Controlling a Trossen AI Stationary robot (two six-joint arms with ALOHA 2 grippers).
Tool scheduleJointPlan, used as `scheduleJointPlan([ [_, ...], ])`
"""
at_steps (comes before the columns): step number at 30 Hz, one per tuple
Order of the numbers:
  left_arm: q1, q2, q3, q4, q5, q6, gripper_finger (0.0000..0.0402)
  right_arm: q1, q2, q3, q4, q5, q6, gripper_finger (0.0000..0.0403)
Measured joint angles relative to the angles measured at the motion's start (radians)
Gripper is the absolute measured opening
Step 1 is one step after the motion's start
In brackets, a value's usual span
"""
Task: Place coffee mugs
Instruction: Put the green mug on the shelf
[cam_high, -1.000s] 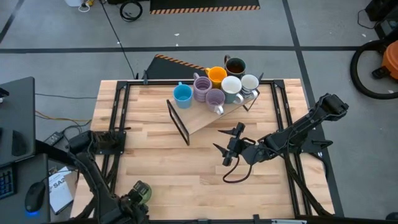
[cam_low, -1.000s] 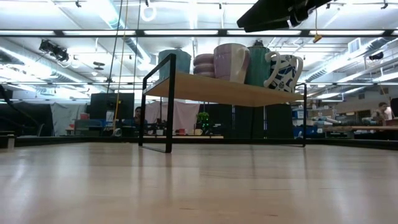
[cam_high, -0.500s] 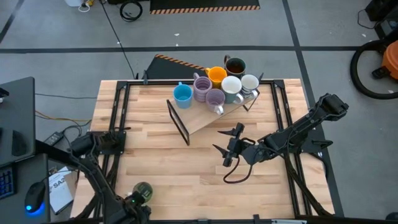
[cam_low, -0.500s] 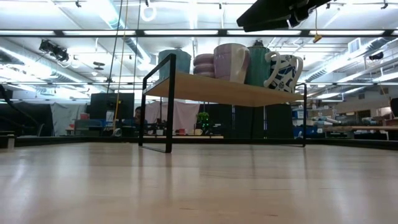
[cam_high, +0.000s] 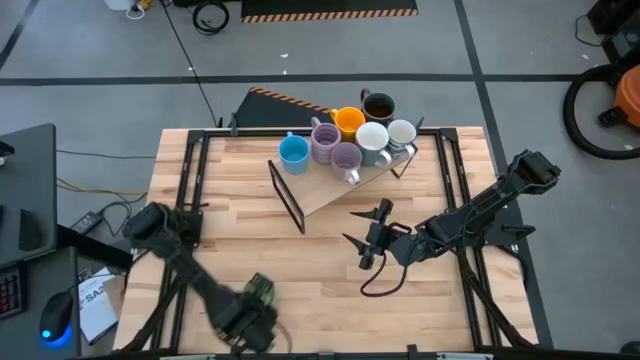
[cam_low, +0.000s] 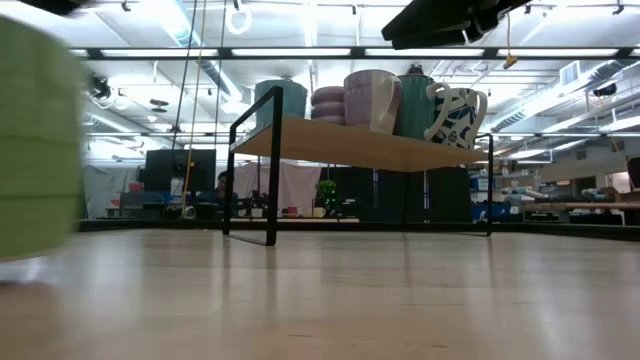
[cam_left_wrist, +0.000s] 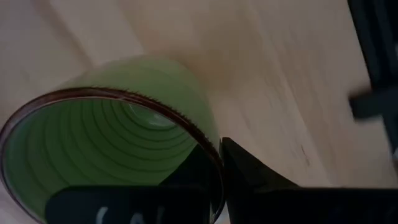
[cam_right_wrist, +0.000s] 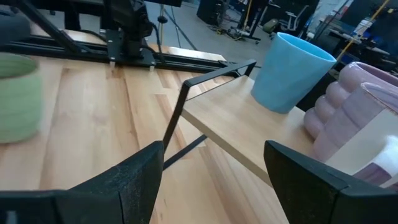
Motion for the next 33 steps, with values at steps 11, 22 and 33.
scheduleJointPlan([
  [11, 0.349, -0.031, 0.001, 0.126, 0.141, -0.258, 0.0029, 0.043, 0.000, 0.000, -0.060, 0.007, 0.049, 0.0284],
  [22, 0.544, -0.027, 0.001, 0.150, 0.229, -0.369, 0.0030, 0.122, 0.000, 0.000, -0.117, 0.012, 0.171, 0.0284],
  [33, 0.548, 0.003, 0.001, 0.267, 0.251, -0.289, 0.0032, 0.211, 0.000, 0.000, -0.117, 0.096, 0.273, 0.0284],
])
